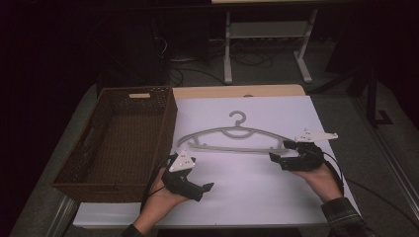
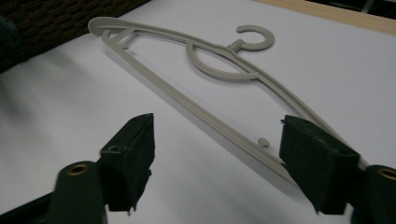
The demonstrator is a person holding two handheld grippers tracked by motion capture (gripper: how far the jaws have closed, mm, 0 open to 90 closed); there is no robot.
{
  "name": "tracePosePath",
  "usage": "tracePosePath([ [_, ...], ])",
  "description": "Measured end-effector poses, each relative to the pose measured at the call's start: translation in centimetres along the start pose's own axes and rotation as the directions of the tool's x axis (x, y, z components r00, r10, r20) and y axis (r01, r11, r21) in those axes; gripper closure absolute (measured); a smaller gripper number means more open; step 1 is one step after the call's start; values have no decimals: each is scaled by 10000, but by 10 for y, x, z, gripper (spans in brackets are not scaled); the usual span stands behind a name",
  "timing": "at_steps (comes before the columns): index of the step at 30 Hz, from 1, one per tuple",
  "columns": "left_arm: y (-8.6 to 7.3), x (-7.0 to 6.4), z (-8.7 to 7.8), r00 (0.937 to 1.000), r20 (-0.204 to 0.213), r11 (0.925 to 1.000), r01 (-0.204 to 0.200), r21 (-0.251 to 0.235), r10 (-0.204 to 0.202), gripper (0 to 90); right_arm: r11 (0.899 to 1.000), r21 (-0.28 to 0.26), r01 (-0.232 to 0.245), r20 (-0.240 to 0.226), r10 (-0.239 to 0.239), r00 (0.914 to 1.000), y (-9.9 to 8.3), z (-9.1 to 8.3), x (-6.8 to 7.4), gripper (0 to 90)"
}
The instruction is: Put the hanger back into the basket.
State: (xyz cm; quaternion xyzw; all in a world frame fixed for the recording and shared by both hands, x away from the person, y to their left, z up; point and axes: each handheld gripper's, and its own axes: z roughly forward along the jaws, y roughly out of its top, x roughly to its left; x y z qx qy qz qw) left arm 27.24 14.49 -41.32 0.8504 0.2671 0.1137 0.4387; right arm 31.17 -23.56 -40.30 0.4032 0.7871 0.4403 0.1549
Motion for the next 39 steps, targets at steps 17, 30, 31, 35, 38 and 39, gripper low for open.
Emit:
tracePosePath([
  [17,0,1,0,10000,-87,10000,0,31,0,0,9987,476,163,-347,-146,9993,20,38,-1,698],
  [30,0,1,0,9999,-129,10000,15,26,-14,0,9941,938,546,-674,-484,9965,25,72,2,895],
  [31,0,1,0,9999,-113,10000,18,28,-18,0,9930,1027,588,-714,-516,9961,24,79,2,896],
  [35,0,1,0,9999,-130,10000,23,24,-23,0,9899,1220,723,-755,-634,9951,22,90,3,896],
  [38,0,1,-1,9999,-155,10000,36,9,-36,0,9867,1383,854,-755,-755,9943,19,97,4,896],
  [39,0,1,-1,9999,-153,10000,37,1,-37,0,9857,1441,877,-743,-777,9942,19,99,4,896],
])
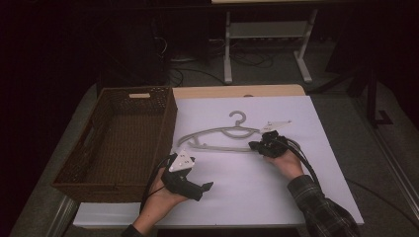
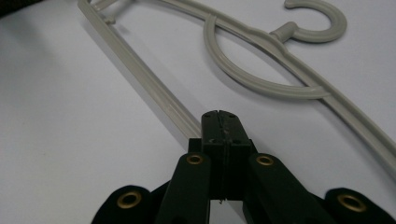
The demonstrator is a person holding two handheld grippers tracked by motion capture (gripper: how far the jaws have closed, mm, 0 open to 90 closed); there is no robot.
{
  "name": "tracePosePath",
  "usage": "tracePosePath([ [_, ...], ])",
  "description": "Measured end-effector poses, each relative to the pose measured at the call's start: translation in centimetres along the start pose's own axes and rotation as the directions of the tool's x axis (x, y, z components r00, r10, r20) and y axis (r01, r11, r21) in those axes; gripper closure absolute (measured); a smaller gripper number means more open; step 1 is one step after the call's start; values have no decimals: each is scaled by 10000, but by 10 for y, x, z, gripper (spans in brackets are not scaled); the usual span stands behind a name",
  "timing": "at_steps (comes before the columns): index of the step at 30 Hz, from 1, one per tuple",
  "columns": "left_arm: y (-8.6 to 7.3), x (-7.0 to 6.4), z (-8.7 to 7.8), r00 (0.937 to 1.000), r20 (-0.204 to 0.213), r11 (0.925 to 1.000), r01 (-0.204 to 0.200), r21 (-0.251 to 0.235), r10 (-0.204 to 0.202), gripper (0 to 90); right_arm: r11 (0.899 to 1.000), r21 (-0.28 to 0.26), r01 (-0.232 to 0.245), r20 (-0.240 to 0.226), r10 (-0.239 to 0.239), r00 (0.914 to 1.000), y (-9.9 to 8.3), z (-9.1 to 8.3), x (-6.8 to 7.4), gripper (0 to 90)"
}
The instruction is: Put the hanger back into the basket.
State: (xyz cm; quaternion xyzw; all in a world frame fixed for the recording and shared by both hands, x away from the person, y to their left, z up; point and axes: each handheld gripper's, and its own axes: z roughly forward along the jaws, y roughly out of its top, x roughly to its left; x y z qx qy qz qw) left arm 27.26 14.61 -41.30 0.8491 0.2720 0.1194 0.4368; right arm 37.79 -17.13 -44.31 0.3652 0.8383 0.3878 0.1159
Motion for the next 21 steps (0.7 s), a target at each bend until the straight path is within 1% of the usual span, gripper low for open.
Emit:
tracePosePath([
  [3,0,0,0,10000,6,10000,11,6,-11,0,10000,84,-15,2,15,10000,-1,4,0,896],
  [7,0,0,0,10000,8,10000,7,28,-7,0,10000,28,-38,-34,38,10000,-1,5,0,896],
  [12,0,0,0,10000,-12,10000,20,24,-20,0,9999,128,1,-142,1,9999,-2,6,1,896],
  [19,0,0,0,10000,-36,10000,25,42,-24,0,9997,223,28,-108,-25,9999,-3,8,2,897],
  [21,0,0,0,10000,-50,10000,25,49,-25,0,9994,341,94,-96,-91,9999,-4,10,2,898],
])
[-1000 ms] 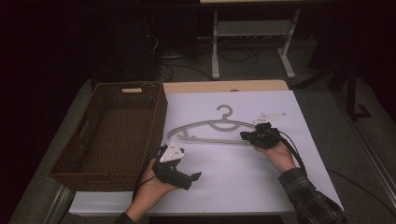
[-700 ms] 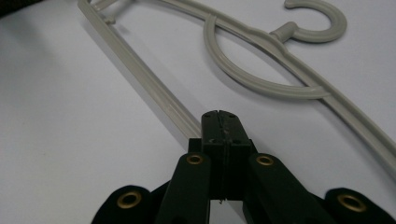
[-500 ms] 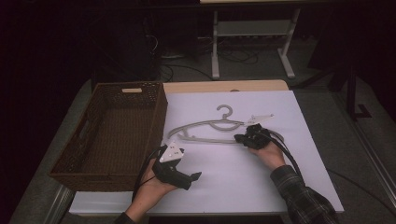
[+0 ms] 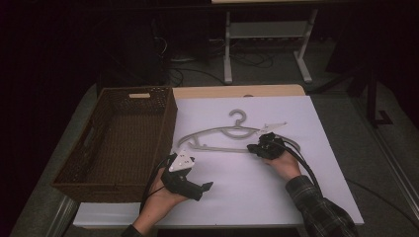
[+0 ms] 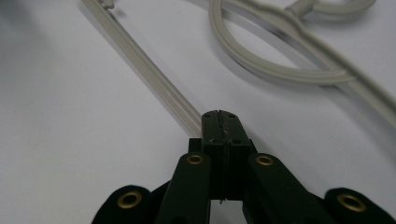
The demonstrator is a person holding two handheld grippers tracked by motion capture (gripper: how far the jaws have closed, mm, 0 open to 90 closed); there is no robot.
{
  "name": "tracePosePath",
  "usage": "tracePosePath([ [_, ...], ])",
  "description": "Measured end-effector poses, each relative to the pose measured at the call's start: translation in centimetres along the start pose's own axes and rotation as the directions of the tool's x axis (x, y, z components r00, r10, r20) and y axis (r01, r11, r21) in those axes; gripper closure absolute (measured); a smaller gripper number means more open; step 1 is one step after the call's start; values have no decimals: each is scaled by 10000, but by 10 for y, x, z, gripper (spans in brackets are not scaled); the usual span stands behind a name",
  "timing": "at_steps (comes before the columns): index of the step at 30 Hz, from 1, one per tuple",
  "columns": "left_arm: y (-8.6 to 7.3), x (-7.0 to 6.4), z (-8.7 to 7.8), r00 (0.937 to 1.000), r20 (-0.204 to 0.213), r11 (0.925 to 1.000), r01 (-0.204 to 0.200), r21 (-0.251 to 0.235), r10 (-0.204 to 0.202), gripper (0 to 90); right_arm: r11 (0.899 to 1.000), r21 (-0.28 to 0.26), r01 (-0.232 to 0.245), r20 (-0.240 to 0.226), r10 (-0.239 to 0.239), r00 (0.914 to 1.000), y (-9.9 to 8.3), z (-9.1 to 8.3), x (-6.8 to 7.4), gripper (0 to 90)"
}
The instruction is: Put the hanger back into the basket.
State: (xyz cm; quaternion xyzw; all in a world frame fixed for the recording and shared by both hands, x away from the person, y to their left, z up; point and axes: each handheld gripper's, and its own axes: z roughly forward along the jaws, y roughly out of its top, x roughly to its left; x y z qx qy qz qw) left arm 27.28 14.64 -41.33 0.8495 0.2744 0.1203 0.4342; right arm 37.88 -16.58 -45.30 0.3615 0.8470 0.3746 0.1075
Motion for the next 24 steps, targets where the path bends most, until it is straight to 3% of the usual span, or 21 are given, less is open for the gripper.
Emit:
tracePosePath([
  [10,3,0,2,9999,-89,9997,150,209,-149,0,9998,107,170,184,-172,9997,-1,1,4,899],
  [18,17,5,8,9995,-238,9990,234,371,-225,0,9998,120,153,181,-155,9997,-1,2,4,900],
  [24,34,13,22,9993,-251,9977,296,603,-281,0,9999,108,115,137,-117,9998,-1,2,4,900],
])
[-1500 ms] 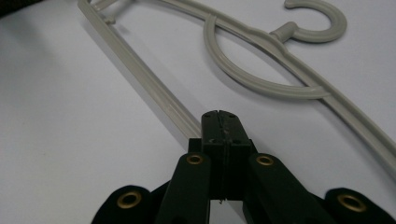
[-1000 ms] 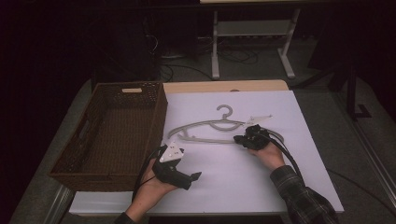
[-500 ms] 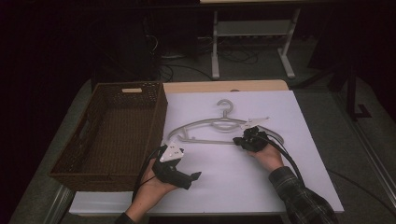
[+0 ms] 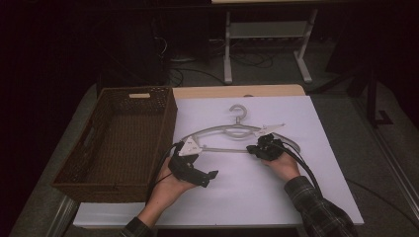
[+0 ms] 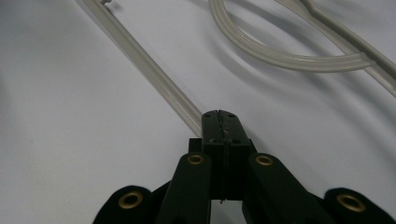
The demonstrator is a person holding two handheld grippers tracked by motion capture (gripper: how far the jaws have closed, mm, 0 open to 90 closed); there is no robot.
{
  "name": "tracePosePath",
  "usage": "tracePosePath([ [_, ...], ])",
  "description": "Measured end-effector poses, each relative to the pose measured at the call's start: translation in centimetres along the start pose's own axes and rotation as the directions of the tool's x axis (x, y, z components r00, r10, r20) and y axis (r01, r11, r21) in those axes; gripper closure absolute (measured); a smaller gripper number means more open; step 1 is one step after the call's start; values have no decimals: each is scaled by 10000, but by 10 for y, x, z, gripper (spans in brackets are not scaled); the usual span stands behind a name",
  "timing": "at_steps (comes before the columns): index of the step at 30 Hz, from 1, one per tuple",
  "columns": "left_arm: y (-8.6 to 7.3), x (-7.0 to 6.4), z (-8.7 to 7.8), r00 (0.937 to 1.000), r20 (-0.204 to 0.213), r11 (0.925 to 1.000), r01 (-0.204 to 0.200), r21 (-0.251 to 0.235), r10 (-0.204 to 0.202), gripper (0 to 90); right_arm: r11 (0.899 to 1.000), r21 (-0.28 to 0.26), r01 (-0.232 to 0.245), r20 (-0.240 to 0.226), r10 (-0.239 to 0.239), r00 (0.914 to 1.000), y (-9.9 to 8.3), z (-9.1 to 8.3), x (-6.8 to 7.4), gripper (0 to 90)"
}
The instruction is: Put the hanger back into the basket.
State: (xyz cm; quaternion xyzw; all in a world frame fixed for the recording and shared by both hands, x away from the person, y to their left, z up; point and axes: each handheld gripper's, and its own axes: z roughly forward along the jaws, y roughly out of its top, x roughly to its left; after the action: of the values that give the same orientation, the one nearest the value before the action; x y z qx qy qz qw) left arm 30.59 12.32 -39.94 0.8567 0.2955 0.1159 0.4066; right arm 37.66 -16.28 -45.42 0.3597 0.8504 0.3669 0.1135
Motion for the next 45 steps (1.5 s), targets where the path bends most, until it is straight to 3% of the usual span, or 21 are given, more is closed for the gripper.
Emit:
tracePosePath([
  [12,22,8,24,10000,-54,9999,-69,133,70,0,10000,32,-19,-11,19,10000,0,0,0,900],
  [18,30,11,35,9998,-44,9996,-217,166,217,52,10000,39,-45,-13,45,10000,1,0,0,900],
  [24,36,16,43,9999,-88,10000,-71,-3,71,101,10000,59,-40,-14,40,10000,1,0,0,900],
  [37,48,37,58,9993,-385,10000,-9,-25,8,278,9999,154,-29,-29,29,10000,2,0,0,900],
  [44,55,57,67,9970,-763,9999,95,-74,-100,414,9999,152,-25,-56,26,10000,2,0,-1,900],
  [45,57,62,69,9953,-973,10000,-3,-62,-3,430,9999,149,-12,-39,13,10000,1,0,-1,900],
])
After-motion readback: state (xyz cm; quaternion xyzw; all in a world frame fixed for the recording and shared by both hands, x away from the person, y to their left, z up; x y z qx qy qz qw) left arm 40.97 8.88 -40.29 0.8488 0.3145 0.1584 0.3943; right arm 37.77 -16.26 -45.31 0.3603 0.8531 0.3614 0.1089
